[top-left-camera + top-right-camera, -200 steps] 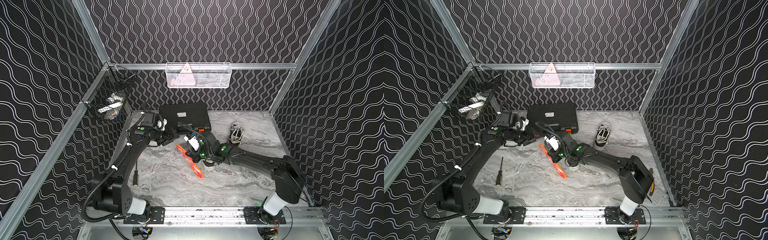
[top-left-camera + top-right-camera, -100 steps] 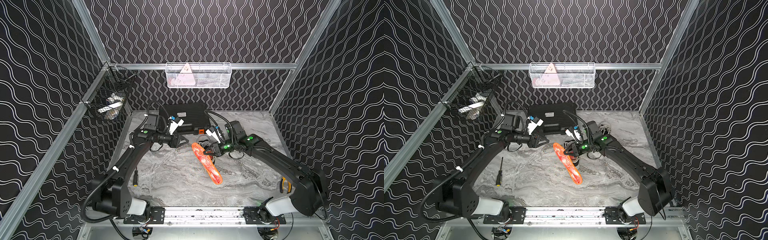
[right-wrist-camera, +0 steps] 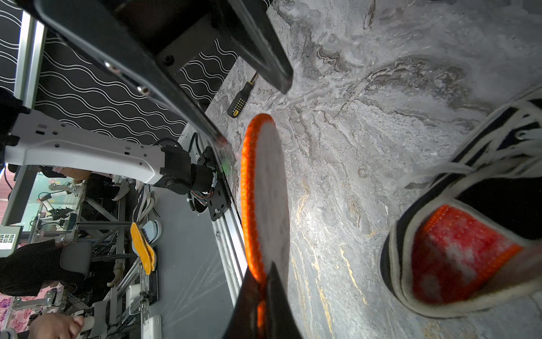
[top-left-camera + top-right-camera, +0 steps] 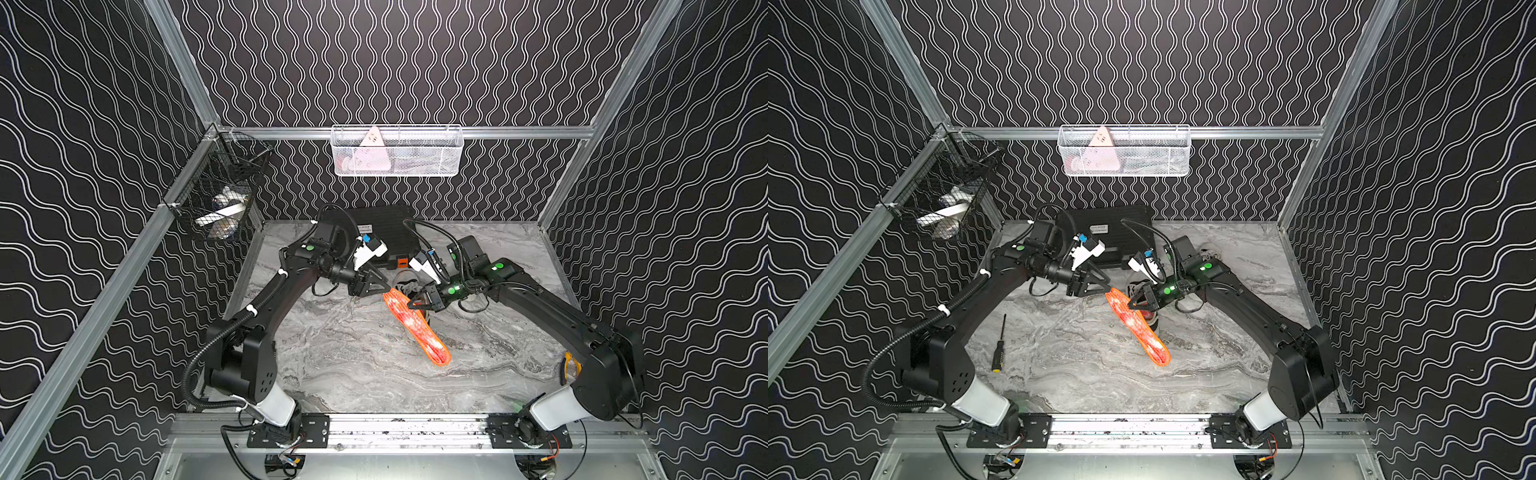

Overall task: Insert the insole into the shoe
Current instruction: Move the shoe to the center of the board.

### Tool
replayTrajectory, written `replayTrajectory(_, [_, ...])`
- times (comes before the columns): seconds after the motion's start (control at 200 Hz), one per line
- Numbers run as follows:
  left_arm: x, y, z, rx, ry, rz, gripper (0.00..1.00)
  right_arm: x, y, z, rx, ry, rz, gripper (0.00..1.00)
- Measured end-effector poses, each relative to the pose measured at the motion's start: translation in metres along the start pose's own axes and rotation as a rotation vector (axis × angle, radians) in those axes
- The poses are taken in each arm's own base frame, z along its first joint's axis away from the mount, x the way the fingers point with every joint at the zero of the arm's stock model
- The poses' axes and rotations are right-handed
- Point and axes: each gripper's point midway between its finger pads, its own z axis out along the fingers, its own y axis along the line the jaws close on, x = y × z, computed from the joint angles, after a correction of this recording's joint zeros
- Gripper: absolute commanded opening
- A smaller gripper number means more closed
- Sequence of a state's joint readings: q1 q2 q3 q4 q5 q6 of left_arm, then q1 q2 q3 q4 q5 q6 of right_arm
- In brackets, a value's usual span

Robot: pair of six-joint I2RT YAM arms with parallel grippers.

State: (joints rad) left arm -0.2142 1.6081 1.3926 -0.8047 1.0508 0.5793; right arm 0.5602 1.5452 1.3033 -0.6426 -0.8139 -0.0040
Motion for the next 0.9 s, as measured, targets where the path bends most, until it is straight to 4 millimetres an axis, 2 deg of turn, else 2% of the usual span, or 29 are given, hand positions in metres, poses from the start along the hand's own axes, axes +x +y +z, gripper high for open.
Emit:
replayTrajectory(0.145, [0.009, -0.001, 0.005, 0.017, 0.027, -0.021, 0.41, -0.004, -0.004, -0.001, 0.006, -0.005, -0.009, 0.07])
replayTrajectory(0.33, [0.016, -0.006, 0.016, 0.039, 0.054, -0.035, 0.15, -0.005, -0.009, 0.003, 0.01, 0.003, -0.004, 0.09])
replayTrajectory(0.395, [0.018, -0.005, 0.018, 0.036, 0.065, -0.051, 0.0, -0.007, -0.011, 0.005, 0.016, 0.005, -0.007, 0.11])
replayTrajectory(0.44, [0.019, -0.004, 0.019, 0.032, 0.07, -0.056, 0.0, -0.007, -0.013, 0.005, 0.024, 0.004, -0.007, 0.13])
replayTrajectory(0.475, [0.018, -0.002, 0.019, 0.024, 0.072, -0.057, 0.0, -0.008, -0.014, 0.005, 0.031, 0.002, -0.009, 0.18])
replayTrajectory(0.515, [0.018, -0.001, 0.019, 0.013, 0.077, -0.065, 0.0, -0.009, -0.016, 0.005, 0.041, -0.001, -0.012, 0.29])
replayTrajectory(0.595, [0.018, 0.006, 0.019, -0.028, 0.087, -0.078, 0.0, -0.011, -0.023, 0.003, 0.08, -0.012, -0.011, 0.45])
replayTrajectory(0.655, [0.019, 0.011, 0.018, -0.064, 0.097, -0.091, 0.0, -0.011, -0.031, -0.001, 0.119, -0.023, 0.002, 0.51])
replayTrajectory(0.751, [0.016, 0.005, 0.021, -0.099, 0.115, -0.108, 0.0, -0.014, -0.064, -0.028, 0.257, -0.098, 0.077, 0.58])
replayTrajectory(0.901, [0.02, -0.03, 0.041, -0.066, 0.14, -0.108, 0.0, -0.018, -0.15, -0.098, 0.632, -0.274, 0.306, 0.59])
